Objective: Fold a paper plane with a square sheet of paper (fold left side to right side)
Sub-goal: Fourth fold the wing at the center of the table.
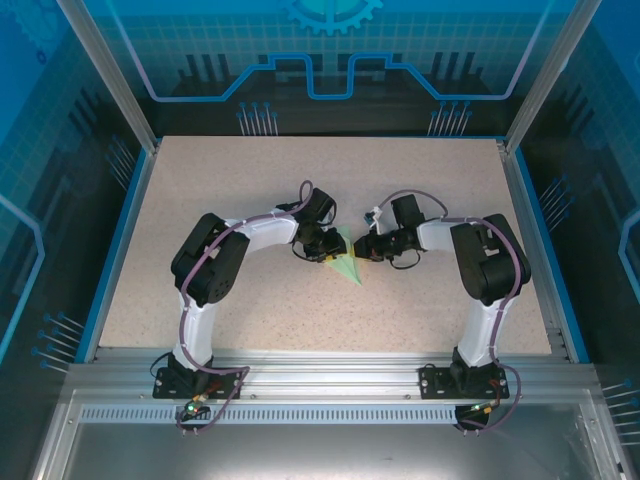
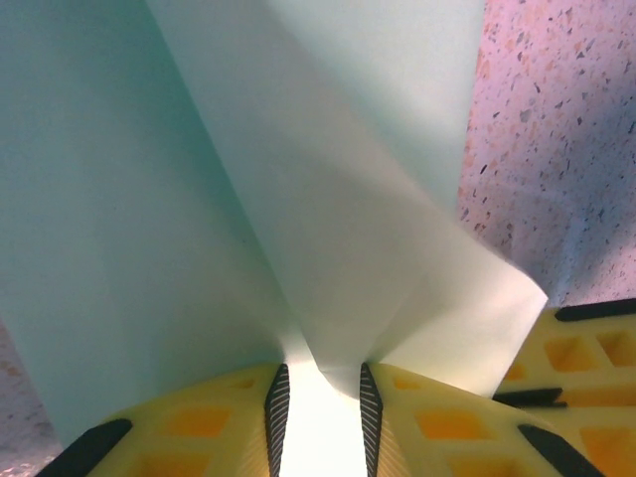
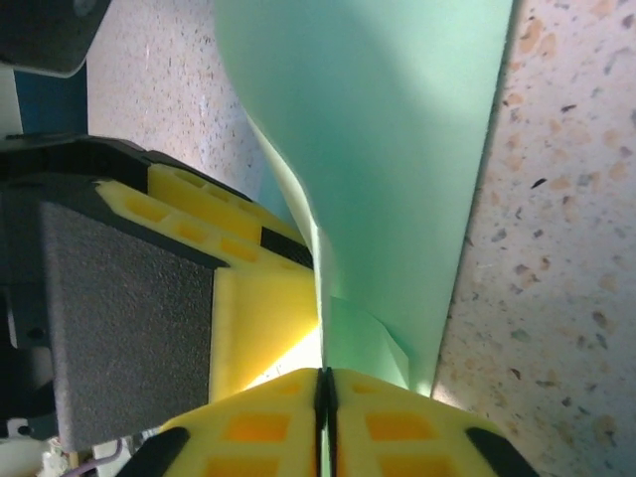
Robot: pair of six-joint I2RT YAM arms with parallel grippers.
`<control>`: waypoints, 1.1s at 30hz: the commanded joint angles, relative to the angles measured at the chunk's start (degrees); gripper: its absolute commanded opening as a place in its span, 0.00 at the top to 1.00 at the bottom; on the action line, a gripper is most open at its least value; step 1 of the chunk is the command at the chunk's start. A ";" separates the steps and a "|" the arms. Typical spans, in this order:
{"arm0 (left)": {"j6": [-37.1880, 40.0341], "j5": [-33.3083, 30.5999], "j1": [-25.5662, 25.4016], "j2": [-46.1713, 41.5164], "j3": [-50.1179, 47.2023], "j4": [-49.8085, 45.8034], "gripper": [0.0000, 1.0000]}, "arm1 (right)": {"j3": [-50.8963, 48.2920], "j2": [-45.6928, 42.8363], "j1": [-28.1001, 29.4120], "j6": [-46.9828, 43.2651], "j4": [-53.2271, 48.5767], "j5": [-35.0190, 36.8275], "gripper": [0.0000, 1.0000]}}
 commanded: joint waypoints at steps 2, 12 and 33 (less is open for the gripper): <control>-0.29 -1.46 -0.24 -0.02 -1.34 -0.67 0.70 | 1.84 0.99 0.74 -0.89 -1.08 0.20 1.00; -0.29 -1.37 -0.26 -0.07 -1.49 -0.66 0.70 | 3.89 2.53 0.68 -3.38 -5.74 3.36 1.00; -0.05 -1.02 -0.24 -1.43 -1.02 -1.13 0.69 | 4.62 5.51 1.42 -5.04 -9.33 6.35 1.00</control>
